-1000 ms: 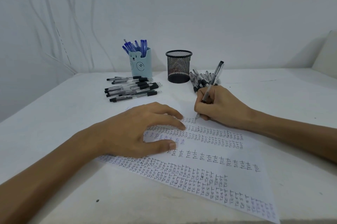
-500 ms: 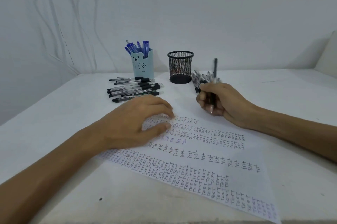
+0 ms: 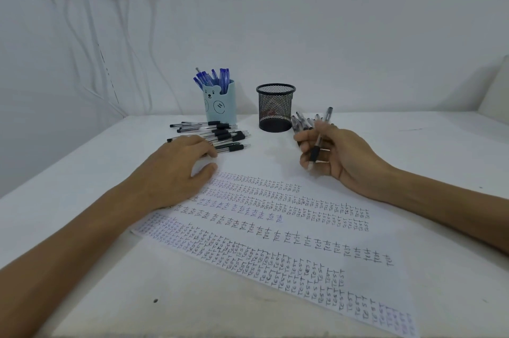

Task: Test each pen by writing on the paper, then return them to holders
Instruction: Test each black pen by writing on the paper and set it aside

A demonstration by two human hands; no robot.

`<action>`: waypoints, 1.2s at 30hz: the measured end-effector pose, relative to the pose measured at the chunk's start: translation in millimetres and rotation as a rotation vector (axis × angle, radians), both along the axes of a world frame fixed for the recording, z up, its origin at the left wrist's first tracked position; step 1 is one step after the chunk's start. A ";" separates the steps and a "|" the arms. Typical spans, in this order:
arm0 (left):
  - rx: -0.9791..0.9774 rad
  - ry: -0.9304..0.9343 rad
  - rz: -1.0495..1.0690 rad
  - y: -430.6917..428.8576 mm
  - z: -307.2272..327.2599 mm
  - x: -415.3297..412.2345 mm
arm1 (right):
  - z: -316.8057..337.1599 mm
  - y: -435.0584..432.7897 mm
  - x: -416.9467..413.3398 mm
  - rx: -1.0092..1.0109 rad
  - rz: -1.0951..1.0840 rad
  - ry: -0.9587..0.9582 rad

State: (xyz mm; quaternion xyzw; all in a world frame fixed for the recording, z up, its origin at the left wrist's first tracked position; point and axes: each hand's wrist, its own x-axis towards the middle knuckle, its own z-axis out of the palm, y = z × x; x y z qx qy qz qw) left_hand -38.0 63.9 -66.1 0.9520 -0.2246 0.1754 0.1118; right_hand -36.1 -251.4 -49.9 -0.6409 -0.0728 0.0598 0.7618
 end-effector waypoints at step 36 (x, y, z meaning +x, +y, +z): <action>-0.121 -0.082 -0.044 -0.2 -6.1 7.6 | 34.0 -38.7 107.7 -1.231 -0.343 -0.288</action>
